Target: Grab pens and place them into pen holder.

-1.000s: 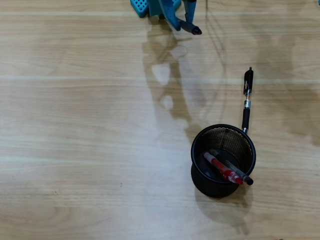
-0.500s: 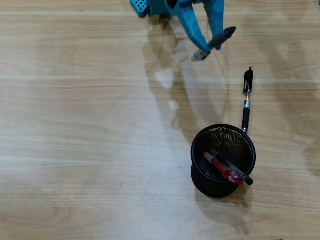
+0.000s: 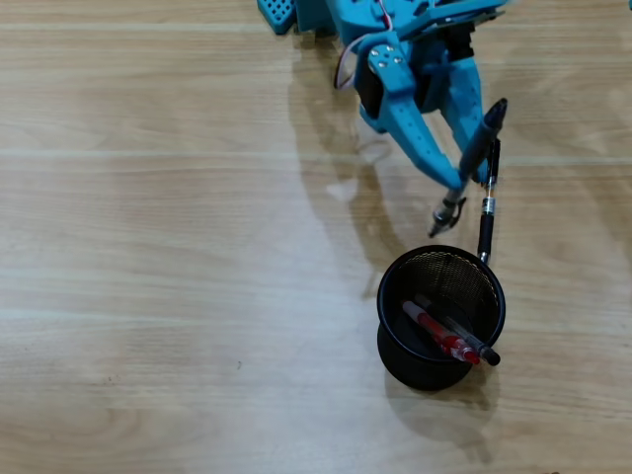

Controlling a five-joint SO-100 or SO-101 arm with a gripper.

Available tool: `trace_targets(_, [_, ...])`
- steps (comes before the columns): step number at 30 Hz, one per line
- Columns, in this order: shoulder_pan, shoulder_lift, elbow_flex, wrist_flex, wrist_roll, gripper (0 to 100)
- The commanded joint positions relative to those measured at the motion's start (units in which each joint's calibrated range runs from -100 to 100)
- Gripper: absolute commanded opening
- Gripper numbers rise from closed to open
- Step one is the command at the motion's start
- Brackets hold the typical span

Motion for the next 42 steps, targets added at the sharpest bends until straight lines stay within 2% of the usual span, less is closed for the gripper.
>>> trace_targets(1, [0.5, 7.3, -6.2, -5.7, -3.0, 2])
trace_targets(8, [0.6, 17.6, -15.0, -5.7, -3.2, 2])
trace_targets(16, [1.0, 20.3, -17.5, -5.7, -3.2, 3])
trace_targets(22, [1.0, 20.3, -17.3, -5.7, -3.1, 18])
trace_targets(31, [0.4, 16.8, -15.9, -4.9, -2.8, 17])
trace_targets(37, [-0.7, 7.2, -5.2, -4.9, -2.8, 2])
trace_targets(42, [-1.4, -0.9, 4.7, -4.9, -2.8, 2])
